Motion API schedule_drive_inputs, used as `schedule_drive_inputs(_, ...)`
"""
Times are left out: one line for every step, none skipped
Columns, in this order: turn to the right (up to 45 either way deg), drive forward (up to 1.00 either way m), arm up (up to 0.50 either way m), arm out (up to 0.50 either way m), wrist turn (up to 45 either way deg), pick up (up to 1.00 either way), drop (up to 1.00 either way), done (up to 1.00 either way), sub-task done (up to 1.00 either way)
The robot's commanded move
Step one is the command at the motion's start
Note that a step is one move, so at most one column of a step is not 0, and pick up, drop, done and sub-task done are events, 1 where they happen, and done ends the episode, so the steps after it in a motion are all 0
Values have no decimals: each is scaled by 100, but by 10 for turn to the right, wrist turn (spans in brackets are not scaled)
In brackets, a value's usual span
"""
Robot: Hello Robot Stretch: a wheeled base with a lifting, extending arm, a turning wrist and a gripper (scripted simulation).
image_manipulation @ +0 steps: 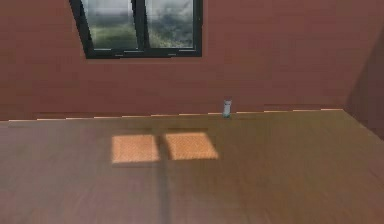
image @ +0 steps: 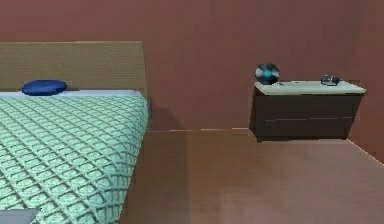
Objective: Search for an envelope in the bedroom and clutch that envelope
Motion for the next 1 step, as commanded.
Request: schedule_drive_inputs(-90,0,0,0,0,0,0,0,0)
